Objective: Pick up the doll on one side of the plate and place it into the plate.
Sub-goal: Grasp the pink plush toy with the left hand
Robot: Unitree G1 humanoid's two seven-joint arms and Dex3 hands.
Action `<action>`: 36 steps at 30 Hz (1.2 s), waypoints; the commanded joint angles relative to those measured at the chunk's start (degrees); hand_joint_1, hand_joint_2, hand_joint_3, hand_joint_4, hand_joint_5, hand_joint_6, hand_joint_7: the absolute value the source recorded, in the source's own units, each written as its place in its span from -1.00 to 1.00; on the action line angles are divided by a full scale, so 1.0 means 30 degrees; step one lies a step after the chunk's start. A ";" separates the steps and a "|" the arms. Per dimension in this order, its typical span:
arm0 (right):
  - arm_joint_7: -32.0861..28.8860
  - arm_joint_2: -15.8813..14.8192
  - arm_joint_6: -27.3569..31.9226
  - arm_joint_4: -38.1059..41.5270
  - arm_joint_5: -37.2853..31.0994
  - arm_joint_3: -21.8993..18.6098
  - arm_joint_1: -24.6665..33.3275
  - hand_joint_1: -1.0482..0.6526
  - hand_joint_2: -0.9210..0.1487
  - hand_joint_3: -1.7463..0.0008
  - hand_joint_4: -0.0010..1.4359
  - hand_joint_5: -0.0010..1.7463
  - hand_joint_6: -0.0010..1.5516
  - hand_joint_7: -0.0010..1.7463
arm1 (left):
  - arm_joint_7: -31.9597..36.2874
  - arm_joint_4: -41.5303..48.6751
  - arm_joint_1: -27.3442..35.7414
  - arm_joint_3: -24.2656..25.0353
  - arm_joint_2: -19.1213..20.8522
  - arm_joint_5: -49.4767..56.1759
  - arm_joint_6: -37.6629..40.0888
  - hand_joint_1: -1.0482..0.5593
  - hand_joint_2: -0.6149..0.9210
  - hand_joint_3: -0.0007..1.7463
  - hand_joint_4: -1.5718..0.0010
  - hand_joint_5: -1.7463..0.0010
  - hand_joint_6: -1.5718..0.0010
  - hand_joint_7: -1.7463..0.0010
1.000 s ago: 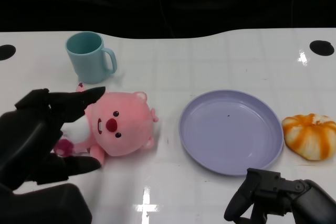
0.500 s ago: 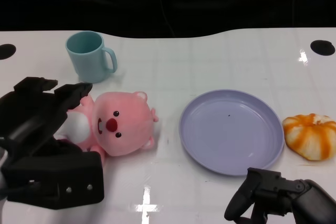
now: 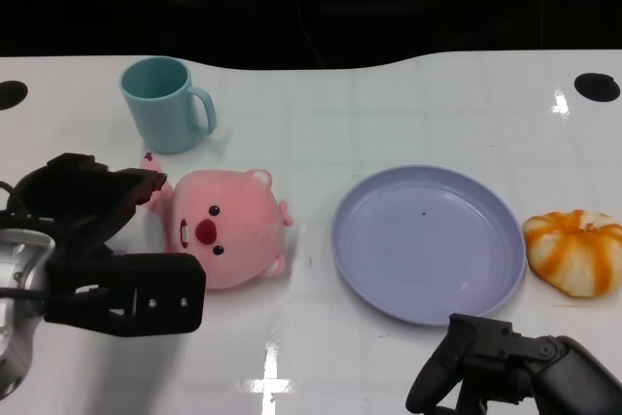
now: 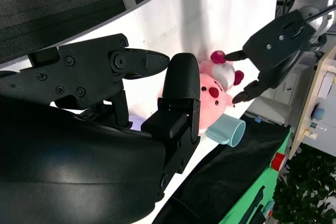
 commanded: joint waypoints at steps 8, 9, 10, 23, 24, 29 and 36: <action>-0.0082 -0.0162 0.0481 -0.0776 0.0087 -0.0088 0.0381 -0.06 -1.00 0.62 -0.05 0.80 -0.23 0.47 | 0.1576 0.8501 -0.3812 -0.2419 -0.1656 0.0080 -0.0046 -0.49 1.00 -0.99 0.76 0.82 0.61 0.99; -0.0079 -0.0175 0.0531 -0.0862 0.0084 -0.0090 0.0437 -0.06 -1.00 0.62 -0.05 0.80 -0.23 0.47 | 0.1972 0.9407 -0.4076 -0.2676 -0.1806 0.0074 -0.0313 -0.49 1.00 -0.99 0.75 0.83 0.61 0.99; -0.0076 -0.0185 0.0568 -0.0922 0.0082 -0.0092 0.0476 -0.06 -1.00 0.62 -0.05 0.80 -0.23 0.47 | 0.2289 1.0062 -0.4282 -0.2878 -0.1904 0.0038 -0.0519 -0.51 0.99 -1.00 0.74 0.84 0.60 0.99; -0.0071 -0.0223 0.0914 -0.1386 0.0087 -0.0128 0.0744 -0.07 -1.00 0.62 -0.06 0.79 -0.23 0.46 | 0.4883 1.5125 -0.5166 -0.3723 -0.3587 -0.1940 -0.2401 -0.12 1.00 -0.95 -0.06 0.14 -0.28 0.92; -0.0068 -0.0228 0.0921 -0.1387 0.0081 -0.0129 0.0742 -0.07 -1.00 0.62 -0.06 0.79 -0.23 0.46 | 0.5214 1.5349 -0.5182 -0.3767 -0.3652 -0.2009 -0.2501 -0.10 0.99 -0.98 0.03 -0.40 -0.45 0.88; -0.0054 -0.0200 0.0951 -0.1393 0.0147 -0.0116 0.0710 -0.06 -1.00 0.62 -0.05 0.80 -0.23 0.46 | 0.7861 1.5862 -0.4789 -0.3668 -0.3778 -0.2211 -0.2798 0.00 1.00 -0.74 0.07 -0.98 0.16 -0.71; -0.0034 -0.0219 0.0991 -0.1215 0.0107 -0.0095 0.0460 -0.05 -1.00 0.62 -0.05 0.80 -0.23 0.46 | 1.3063 1.5659 -0.3383 -0.1835 -0.3773 -0.4111 -0.4555 0.07 0.61 -0.03 -0.20 -1.00 0.08 -1.00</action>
